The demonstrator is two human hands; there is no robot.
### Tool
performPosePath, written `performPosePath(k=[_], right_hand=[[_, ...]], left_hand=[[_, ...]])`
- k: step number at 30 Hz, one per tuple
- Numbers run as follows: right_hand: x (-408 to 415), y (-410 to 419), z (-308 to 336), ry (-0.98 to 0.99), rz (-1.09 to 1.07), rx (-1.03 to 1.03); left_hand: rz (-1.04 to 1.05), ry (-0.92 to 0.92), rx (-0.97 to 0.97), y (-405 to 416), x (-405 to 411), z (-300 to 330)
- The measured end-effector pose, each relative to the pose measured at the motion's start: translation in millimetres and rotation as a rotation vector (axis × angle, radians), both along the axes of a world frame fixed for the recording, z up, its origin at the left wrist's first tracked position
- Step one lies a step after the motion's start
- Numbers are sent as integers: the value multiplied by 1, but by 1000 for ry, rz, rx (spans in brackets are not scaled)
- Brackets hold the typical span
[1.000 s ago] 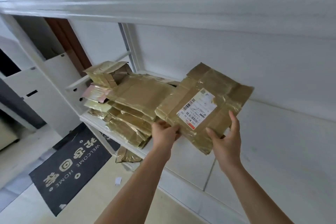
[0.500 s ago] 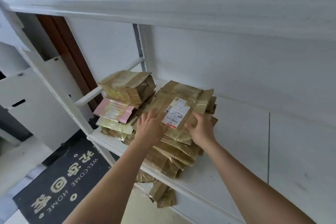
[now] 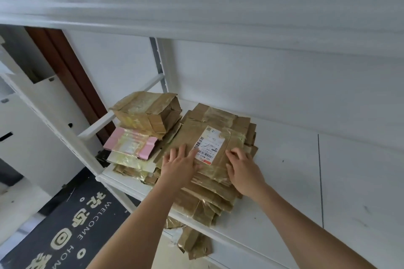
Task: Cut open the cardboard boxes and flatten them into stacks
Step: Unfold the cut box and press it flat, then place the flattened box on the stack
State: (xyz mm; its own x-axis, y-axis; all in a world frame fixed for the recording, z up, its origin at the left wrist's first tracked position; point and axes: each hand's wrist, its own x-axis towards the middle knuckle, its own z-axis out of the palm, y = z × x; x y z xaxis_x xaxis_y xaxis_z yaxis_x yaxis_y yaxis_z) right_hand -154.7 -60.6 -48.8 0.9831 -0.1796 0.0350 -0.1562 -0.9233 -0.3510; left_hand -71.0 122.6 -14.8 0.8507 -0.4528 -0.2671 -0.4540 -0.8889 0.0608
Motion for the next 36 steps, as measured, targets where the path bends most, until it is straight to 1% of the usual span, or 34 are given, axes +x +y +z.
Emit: performPosePath(k=[2, 3, 4, 5, 7, 10, 13, 18, 22, 25, 29, 33, 36], right_hand=[[-7, -14, 18, 15, 65, 181], [-13, -21, 27, -11, 77, 246], [-19, -29, 35, -56, 80, 266], [-27, -37, 42, -109, 74, 236], [-45, -55, 55, -192, 26, 83], [-81, -85, 72, -285, -101, -156], [-127, -120, 74, -336, -249, -297], [-223, -189, 67, -290, -437, -418], [-305, -251, 56, -248, -569, -455], [-370, -301, 47, -187, -631, -447], [-454, -370, 40, -109, -727, -464], [-512, -436, 45, 5, -810, -473], [-535, -473, 48, 55, -877, -482]], left_hand=[[7, -83, 102, -11, -4, 26], [-4, -161, 141, -19, -8, 38], [-25, -246, 150, -27, -13, 50], [-53, -315, 126, -37, -19, 60], [-130, -392, 16, -58, -35, 75], [-270, -409, -104, -96, -60, 87], [-384, -407, -151, -142, -89, 83], [-626, -391, -146, -231, -162, 70], [-770, -402, -179, -308, -234, 62], [-817, -388, -209, -368, -296, 54], [-899, -384, -196, -448, -372, 47], [-924, -401, -217, -512, -424, 52], [-951, -433, -205, -544, -448, 52]])
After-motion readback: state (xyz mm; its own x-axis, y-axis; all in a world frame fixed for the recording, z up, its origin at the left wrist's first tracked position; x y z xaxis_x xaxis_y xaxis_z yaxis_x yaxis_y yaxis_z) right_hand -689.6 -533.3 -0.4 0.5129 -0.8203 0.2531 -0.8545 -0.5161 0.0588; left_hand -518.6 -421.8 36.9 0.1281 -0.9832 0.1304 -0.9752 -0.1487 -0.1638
